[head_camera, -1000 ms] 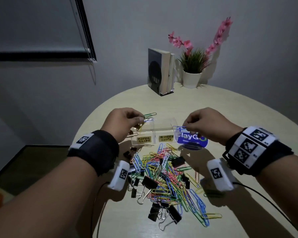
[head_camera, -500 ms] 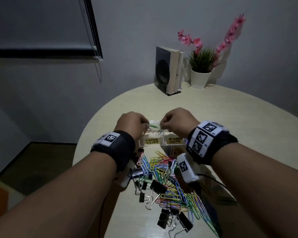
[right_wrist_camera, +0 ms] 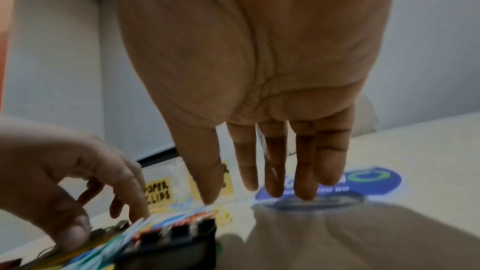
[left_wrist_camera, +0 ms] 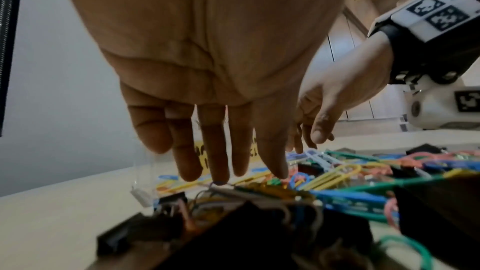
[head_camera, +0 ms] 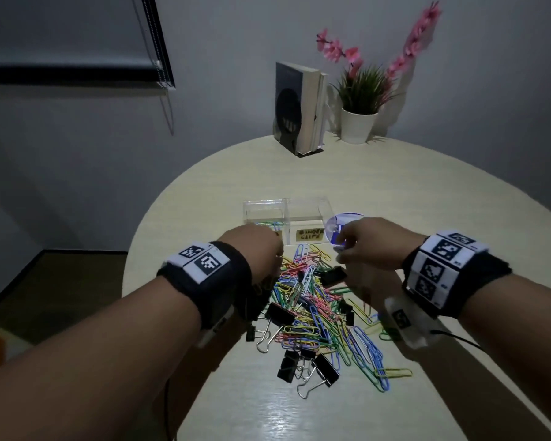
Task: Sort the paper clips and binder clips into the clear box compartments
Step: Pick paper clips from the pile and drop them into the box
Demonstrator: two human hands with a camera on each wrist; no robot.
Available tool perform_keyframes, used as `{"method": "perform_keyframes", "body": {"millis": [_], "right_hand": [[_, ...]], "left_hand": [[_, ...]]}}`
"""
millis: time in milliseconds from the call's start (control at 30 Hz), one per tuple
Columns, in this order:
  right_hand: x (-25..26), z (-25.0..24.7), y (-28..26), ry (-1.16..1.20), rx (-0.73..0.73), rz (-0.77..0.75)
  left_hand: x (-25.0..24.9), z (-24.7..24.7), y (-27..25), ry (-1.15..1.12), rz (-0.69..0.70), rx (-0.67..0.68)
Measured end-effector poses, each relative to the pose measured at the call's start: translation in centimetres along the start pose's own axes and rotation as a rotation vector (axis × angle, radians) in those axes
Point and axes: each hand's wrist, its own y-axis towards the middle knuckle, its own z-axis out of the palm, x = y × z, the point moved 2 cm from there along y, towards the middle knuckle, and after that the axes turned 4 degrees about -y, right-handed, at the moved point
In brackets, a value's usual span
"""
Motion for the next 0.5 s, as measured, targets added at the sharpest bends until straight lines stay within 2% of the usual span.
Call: {"method": "perform_keyframes", "body": {"millis": [267, 400, 500], "right_hand": [[2.6, 2.3, 0.9, 0.074, -0.013, 0.007], [3.2, 1.8, 2.5, 0.137, -0.055, 0.077], [4.3, 1.9, 2.8, 0.125, -0.052, 0.101]], "left_hand": [[-0.1, 0.6, 0.3, -0.118, 0.018, 0.047], [0.2, 0.4, 0.6, -0.2, -0.004, 0.001], [-0.1, 0.6, 0.9, -0.157, 0.004, 0.044]]}}
